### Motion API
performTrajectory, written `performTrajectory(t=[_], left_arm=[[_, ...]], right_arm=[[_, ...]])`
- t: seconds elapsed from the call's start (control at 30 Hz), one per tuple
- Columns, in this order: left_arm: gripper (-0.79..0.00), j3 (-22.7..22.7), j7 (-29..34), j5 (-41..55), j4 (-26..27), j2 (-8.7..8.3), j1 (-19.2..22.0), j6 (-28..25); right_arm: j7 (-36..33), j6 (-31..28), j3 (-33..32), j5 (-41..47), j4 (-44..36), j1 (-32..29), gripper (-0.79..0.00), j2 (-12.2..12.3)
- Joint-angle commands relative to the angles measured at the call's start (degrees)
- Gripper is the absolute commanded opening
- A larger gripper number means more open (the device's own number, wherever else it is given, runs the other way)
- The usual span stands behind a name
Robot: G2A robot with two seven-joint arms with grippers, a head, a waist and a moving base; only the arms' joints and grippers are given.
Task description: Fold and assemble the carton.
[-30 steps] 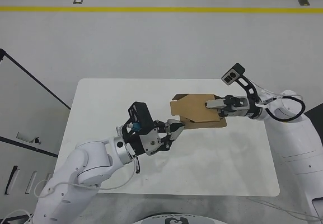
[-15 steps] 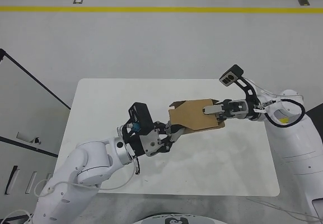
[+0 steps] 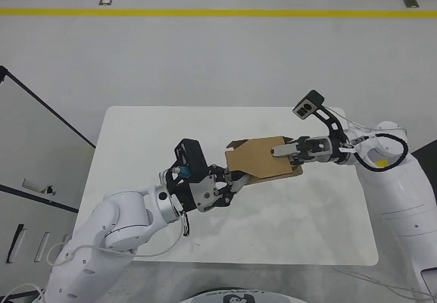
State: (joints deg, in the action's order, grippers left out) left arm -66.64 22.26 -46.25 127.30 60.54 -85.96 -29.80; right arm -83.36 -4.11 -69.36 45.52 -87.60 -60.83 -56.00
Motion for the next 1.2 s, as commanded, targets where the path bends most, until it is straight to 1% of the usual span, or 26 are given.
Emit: performTrajectory(t=[0.0,0.4,0.7,0.93,1.17], left_arm=[[-0.785,0.21,-0.04,0.01,-0.04,0.02,0.1,-0.05],[-0.785,-0.15,-0.12,0.11,0.01,-0.02,0.35,0.45],[-0.785,0.63,0.28,0.01,0.14,-0.02,0.32,0.33],[-0.785,-0.25,0.11,0.08,0.52,-0.12,0.18,0.73],[-0.785,0.22,0.21,-0.05,0.74,-0.14,-0.31,0.66]], right_arm=[[0.03,0.19,0.36,0.05,0.03,0.08,-0.785,-0.08],[-0.07,1.11,-0.09,0.46,1.36,0.47,-0.785,-0.14],[-0.15,1.83,1.49,1.1,1.34,0.69,-0.785,-0.56],[-0.11,2.79,0.74,1.67,2.7,0.81,-0.785,-0.52],[-0.08,3.57,1.55,1.06,1.75,0.56,-0.785,-0.65]])
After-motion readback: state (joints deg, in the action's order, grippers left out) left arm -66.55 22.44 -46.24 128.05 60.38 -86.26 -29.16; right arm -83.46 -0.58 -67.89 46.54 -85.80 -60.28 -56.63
